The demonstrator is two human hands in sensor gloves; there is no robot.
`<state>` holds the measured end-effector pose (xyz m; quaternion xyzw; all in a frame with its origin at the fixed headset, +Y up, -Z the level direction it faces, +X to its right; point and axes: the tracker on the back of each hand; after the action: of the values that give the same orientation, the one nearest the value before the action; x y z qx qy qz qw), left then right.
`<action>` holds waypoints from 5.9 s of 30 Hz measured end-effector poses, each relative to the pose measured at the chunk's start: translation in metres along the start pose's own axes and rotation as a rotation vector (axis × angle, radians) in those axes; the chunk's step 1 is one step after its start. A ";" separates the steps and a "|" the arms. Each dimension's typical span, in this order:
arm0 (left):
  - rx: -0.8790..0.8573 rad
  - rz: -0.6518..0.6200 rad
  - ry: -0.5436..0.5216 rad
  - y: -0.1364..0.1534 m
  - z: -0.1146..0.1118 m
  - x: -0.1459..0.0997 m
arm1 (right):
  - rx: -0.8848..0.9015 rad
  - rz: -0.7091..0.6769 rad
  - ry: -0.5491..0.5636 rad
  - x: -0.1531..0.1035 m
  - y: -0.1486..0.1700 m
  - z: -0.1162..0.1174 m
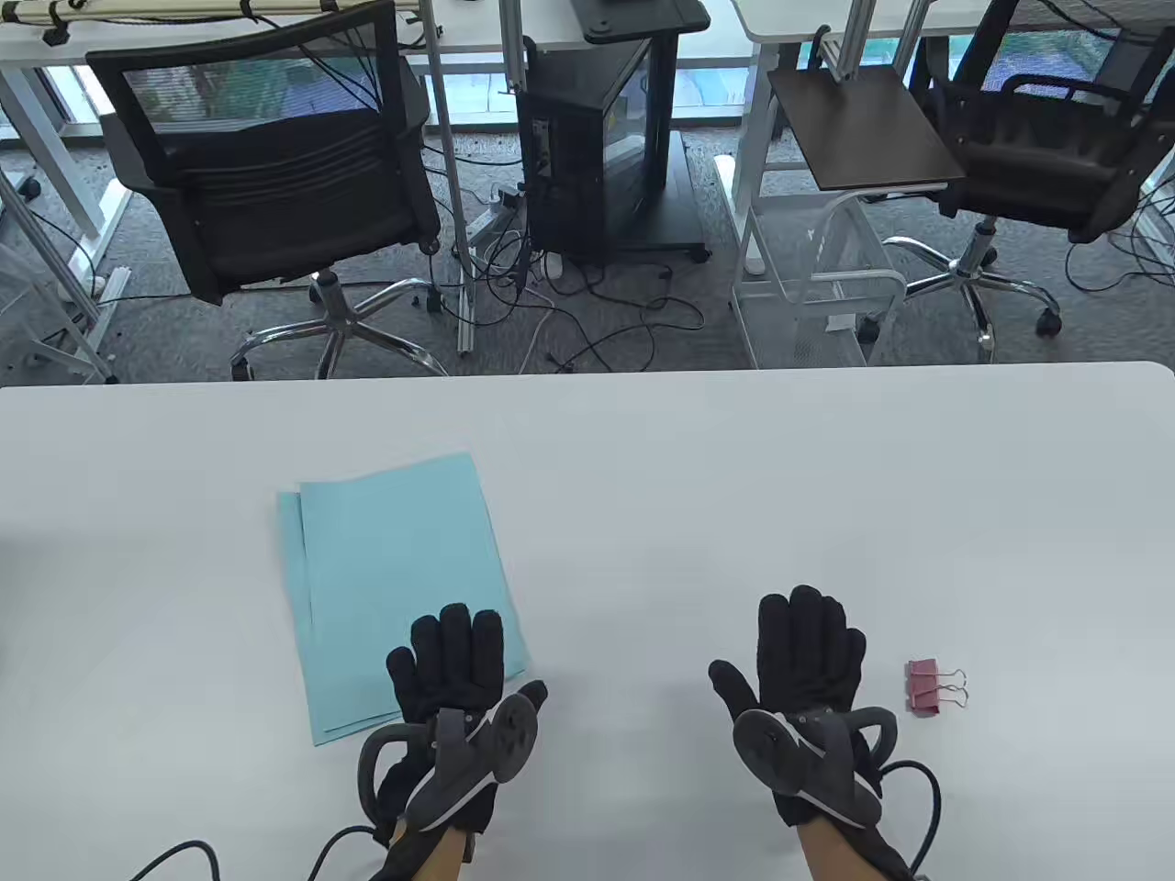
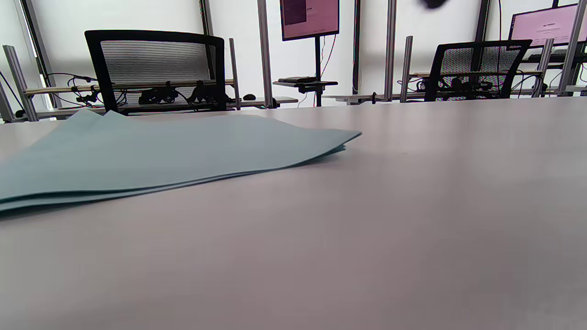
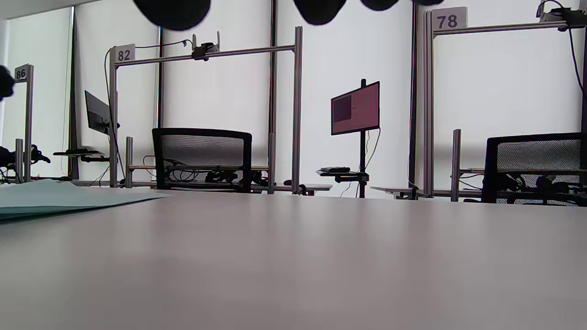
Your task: Clip paper with binder clip (Right hand to clip)
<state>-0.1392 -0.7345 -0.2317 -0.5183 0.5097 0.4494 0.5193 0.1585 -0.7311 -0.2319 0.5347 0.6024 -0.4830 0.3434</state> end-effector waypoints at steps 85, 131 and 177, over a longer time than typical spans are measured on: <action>-0.727 0.095 -0.135 0.111 0.016 0.028 | 0.229 0.088 -0.036 -0.001 0.013 0.002; -0.961 -0.160 0.031 0.020 -0.026 0.014 | 0.744 -0.071 -0.241 0.006 -0.001 0.014; -1.195 -0.191 -0.080 0.080 0.014 0.008 | 0.931 -0.083 0.049 0.005 0.038 -0.032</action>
<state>-0.2174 -0.7166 -0.2474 -0.7462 0.1005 0.6285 0.1951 0.1981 -0.7009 -0.2352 0.6187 0.3504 -0.7024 0.0333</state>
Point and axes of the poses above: the tracker on the back of each hand, its own y axis roughly to the little-finger side, its own x axis roughly from the wrist to the fingertips, z = x × y, and after that the axes turned 1 degree about y, right-handed
